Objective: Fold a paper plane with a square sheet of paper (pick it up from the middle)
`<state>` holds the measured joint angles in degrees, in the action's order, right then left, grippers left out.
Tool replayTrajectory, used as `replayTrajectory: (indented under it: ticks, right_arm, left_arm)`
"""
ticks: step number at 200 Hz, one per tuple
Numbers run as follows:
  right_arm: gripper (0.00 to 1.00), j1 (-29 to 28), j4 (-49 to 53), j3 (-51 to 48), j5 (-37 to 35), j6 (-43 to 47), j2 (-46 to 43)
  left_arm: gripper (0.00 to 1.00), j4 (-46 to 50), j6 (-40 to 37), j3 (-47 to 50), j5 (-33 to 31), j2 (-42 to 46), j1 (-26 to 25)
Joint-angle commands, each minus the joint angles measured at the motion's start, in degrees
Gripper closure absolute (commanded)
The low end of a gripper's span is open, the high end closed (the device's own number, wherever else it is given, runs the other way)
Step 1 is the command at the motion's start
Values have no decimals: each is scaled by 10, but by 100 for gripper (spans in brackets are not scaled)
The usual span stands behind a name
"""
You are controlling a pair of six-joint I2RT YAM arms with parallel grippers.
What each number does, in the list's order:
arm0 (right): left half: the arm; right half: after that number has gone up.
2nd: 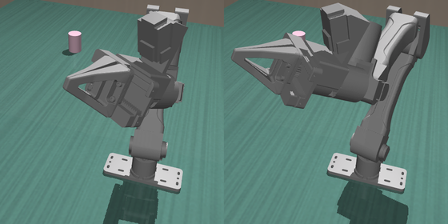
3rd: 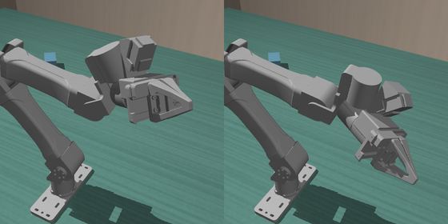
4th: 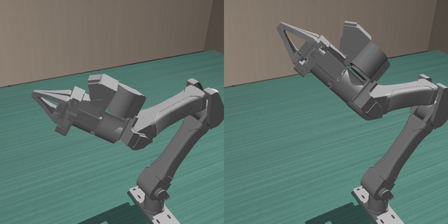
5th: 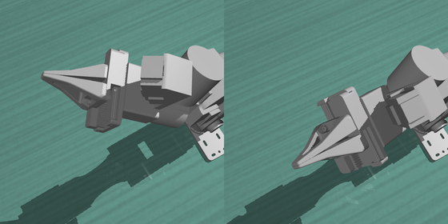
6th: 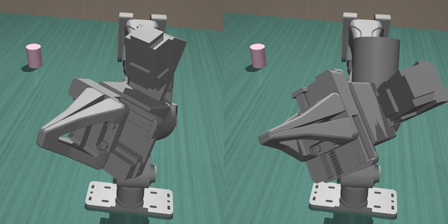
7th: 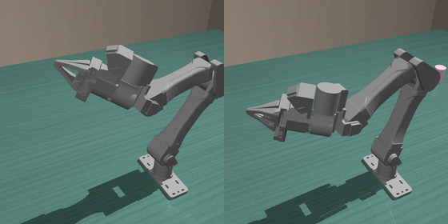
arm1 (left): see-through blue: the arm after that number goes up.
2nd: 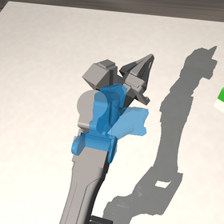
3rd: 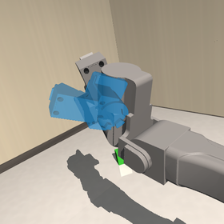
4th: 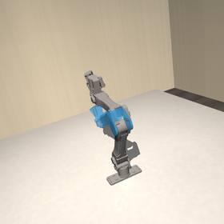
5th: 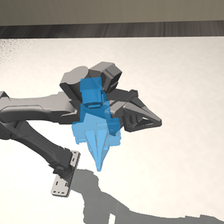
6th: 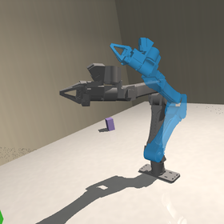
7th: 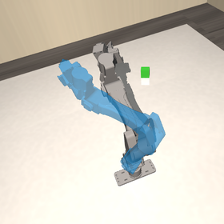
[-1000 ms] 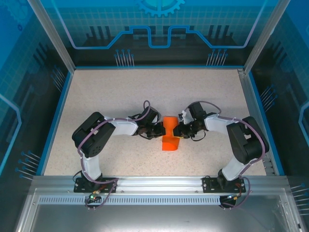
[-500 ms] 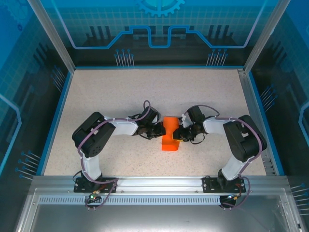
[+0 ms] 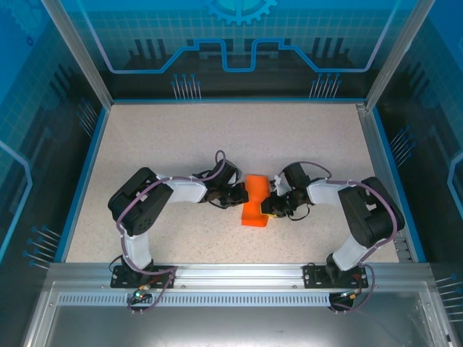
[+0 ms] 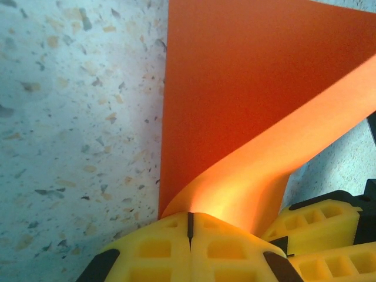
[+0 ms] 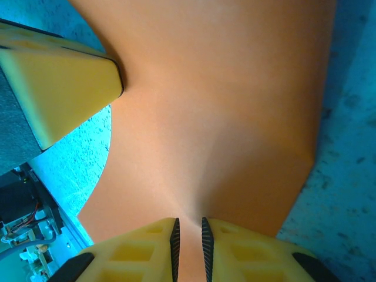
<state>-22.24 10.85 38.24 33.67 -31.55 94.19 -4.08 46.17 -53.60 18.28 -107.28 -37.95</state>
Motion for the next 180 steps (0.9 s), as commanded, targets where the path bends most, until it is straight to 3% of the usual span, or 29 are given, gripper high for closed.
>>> replayTrajectory:
  ticks: [1, 50, 124, 180]
  right_arm:
    - [79, -10, 35, -28, -44, -5, 12]
    - [76, -32, 55, -2, -9, 0, -58]
    - [78, -54, 39, -41, -58, -18, -8]
    - [77, -52, 33, -51, -36, -24, -51]
  left_arm:
    - [100, 41, -15, -3, -9, -15, -4]
    - [100, 43, -17, -4, -8, -15, -4]
    - [100, 48, -19, -4, -9, -11, -4]
    - [100, 51, -22, -2, -9, -9, -4]
